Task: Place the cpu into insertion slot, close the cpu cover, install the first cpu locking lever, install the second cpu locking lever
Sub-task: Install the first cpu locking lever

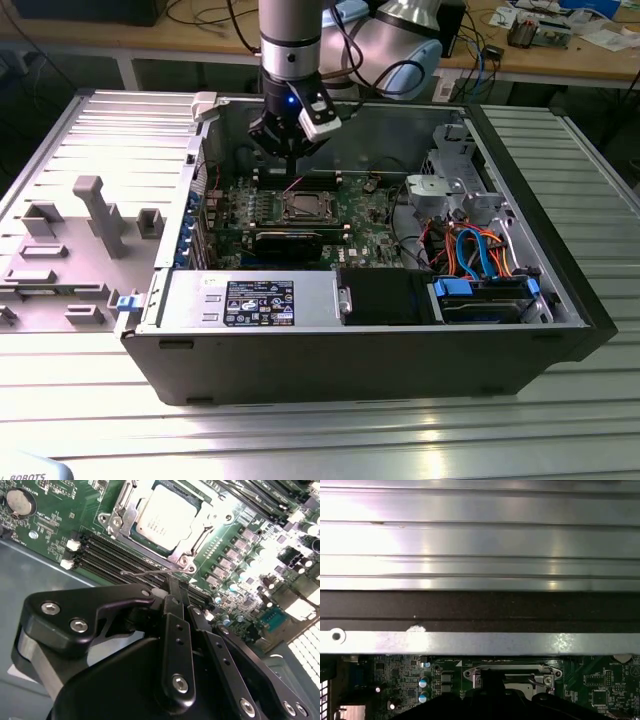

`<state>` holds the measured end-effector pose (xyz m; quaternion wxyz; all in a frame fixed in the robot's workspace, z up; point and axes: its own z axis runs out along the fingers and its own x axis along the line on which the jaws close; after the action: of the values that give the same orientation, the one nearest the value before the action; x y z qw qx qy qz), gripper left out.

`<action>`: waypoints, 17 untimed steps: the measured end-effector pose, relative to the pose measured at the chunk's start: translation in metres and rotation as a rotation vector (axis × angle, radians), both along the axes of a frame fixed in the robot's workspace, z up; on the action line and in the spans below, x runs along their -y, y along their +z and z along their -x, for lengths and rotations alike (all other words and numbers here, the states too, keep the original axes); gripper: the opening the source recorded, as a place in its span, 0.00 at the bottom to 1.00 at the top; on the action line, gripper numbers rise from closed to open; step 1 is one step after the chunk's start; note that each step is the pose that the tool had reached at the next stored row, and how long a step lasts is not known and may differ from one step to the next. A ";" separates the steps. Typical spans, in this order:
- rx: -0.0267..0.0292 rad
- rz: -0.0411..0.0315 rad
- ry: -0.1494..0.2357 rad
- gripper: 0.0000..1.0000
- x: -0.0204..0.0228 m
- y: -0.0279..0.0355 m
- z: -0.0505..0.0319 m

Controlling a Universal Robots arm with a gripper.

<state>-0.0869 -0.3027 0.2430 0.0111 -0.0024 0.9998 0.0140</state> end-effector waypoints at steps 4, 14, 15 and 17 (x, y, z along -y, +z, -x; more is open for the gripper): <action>0.0002 -0.0001 0.000 0.11 -0.0007 -0.0016 -0.0013; 0.0004 0.0039 0.000 0.11 -0.0035 -0.0076 -0.0062; 0.0004 0.0039 0.000 0.11 -0.0037 -0.0079 -0.0067; 0.0004 0.0039 0.000 0.11 -0.0038 -0.0086 -0.0079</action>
<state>-0.0790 -0.2988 0.2344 0.0113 -0.0025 0.9999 0.0121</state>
